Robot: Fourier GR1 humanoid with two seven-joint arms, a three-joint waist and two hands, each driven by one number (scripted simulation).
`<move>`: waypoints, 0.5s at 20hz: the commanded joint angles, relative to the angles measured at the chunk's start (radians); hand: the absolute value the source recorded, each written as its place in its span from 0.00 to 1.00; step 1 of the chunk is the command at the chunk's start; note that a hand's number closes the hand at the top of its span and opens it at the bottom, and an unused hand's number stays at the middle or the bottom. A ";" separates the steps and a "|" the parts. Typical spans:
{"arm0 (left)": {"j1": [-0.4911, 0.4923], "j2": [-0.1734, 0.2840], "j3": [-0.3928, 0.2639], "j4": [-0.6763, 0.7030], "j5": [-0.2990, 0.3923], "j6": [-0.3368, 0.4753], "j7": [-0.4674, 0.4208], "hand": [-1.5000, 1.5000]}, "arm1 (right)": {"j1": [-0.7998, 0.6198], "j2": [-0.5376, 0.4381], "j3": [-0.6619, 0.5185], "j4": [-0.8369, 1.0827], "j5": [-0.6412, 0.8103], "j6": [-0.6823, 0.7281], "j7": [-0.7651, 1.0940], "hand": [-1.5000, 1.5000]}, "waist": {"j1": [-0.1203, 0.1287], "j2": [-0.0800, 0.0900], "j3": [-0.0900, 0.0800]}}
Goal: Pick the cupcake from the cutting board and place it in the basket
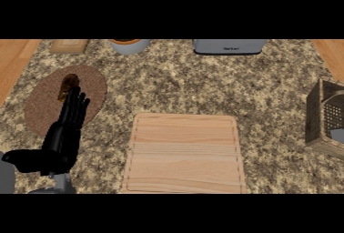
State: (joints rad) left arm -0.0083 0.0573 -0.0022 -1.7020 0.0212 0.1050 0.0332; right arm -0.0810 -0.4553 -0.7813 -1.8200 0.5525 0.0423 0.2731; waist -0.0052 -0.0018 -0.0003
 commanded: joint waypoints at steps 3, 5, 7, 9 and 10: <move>0.012 -0.013 0.019 0.037 0.016 0.001 -0.025 0.50 | 0.012 -0.048 -0.200 0.009 -0.167 0.026 0.045 0.00 | -0.007 -0.001 0.000; -0.008 -0.028 -0.014 0.041 -0.038 0.034 -0.023 0.50 | 0.015 -0.095 -0.278 -0.029 -0.268 0.085 0.075 0.00 | -0.013 -0.003 0.000; -0.036 0.000 0.019 0.038 0.003 0.002 0.000 0.50 | 0.045 -0.112 -0.333 0.109 -0.302 0.067 -0.054 0.00 | -0.006 0.000 0.001; 0.019 -0.005 -0.016 -0.073 -0.009 0.009 0.053 0.50 | 0.102 -0.190 -0.425 0.083 -0.397 0.181 -0.041 0.00 | -0.008 -0.003 0.001; 0.034 -0.009 0.004 0.016 0.003 -0.009 -0.037 0.50 | 0.170 -0.091 -0.438 -0.002 -0.417 0.198 -0.085 0.00 | -0.011 -0.002 0.000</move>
State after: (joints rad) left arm -0.0048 0.0489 -0.0006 -1.6996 0.0168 0.1112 0.0332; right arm -0.0029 -0.5674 -1.1129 -1.7890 0.2440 0.1656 0.2546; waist -0.0145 -0.0039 -0.0003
